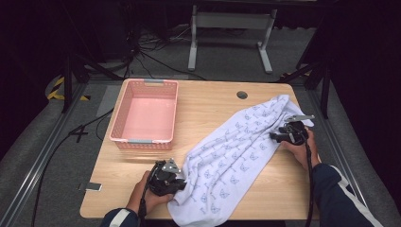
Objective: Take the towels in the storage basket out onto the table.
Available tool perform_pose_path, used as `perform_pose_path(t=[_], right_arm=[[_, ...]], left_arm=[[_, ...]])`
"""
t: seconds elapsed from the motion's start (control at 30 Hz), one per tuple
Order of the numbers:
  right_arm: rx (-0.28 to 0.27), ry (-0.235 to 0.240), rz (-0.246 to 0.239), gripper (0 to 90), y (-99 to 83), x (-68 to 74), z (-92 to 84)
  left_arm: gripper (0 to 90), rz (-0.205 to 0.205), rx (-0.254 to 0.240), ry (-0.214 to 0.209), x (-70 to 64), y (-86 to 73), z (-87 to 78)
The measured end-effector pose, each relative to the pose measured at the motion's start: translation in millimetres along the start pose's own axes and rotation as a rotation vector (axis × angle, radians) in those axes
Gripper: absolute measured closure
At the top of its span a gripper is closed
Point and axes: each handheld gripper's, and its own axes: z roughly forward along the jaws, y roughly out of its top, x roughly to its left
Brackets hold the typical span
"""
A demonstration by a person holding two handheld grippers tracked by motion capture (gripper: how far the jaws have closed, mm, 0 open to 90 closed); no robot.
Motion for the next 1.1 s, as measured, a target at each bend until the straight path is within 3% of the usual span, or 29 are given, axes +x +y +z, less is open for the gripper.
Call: perform_pose_path(t=[0.1, 0.33, 0.47, 0.5, 0.63, 0.67, 0.73, 0.8, 0.83, 0.87, 0.9, 0.97, 1.0, 1.03, 1.07, 1.1], right_arm=[[-0.004, -0.009, -0.002, 43.7, 12.7, -11.2, 12.8], [-0.007, -0.019, -0.008, 44.2, 34.9, -17.8, 34.5], [-0.021, -0.078, -0.029, 44.9, 44.0, -16.0, 43.7], [-0.032, -0.094, -0.049, 46.8, 45.2, -14.4, 45.8], [-0.032, -0.131, -0.044, 46.6, 48.0, -10.1, 48.0], [-0.027, -0.159, -0.044, 46.5, 47.7, -7.4, 46.8], [-0.004, -0.171, -0.045, 43.5, 46.1, -2.1, 41.8], [-0.012, -0.143, -0.066, 44.3, 42.5, 2.7, 33.4], [-0.024, -0.156, -0.125, 43.4, 40.4, 11.8, 19.1], [-0.04, -0.126, -0.134, 43.0, 38.7, 15.9, 10.2], [-0.04, -0.126, -0.134, 43.0, 38.7, 15.9, 10.2], [-0.068, -0.001, -0.117, 42.4, 30.9, 29.1, -8.7], [-0.071, 0.065, -0.156, 42.6, 21.2, 45.1, -21.4], [-0.066, 0.116, -0.172, 43.2, 13.9, 54.6, -27.1], [-0.049, 0.146, -0.193, 43.4, 6.3, 64.2, -31.5], [-0.049, 0.146, -0.193, 43.4, 6.3, 64.2, -31.5]], left_arm=[[84.1, 0.011, -0.006, -0.03, -2.1, 8.7, 9.0], [84.1, 0.05, -0.006, -0.074, -13.3, 22.5, 24.2], [85.0, 0.078, -0.013, -0.101, -26.9, 30.2, 35.6], [86.0, 0.1, -0.008, -0.104, -32.6, 32.4, 38.5], [86.2, 0.173, 0.016, -0.124, -55.0, 36.9, 46.2], [84.7, 0.199, 0.024, -0.117, -58.4, 37.8, 46.0], [80.2, 0.222, 0.023, -0.12, -62.6, 38.6, 42.8], [77.4, 0.23, 0.014, -0.095, -62.3, 41.0, 37.0], [65.9, 0.224, -0.004, -0.074, -60.3, 43.2, 33.1], [66.5, 0.203, -0.051, -0.04, -53.6, 47.8, 25.5], [64.6, 0.203, -0.051, -0.04, -53.6, 47.8, 25.5], [61.5, 0.192, -0.084, -0.006, -45.6, 54.1, 19.2], [54.6, 0.185, -0.095, 0.004, -42.9, 56.7, 19.0], [54.3, 0.2, -0.098, 0.047, -33.1, 64.7, 22.6], [54.0, 0.199, -0.093, 0.064, -27.3, 69.3, 26.1], [54.6, 0.199, -0.093, 0.064, -27.3, 69.3, 26.1]])
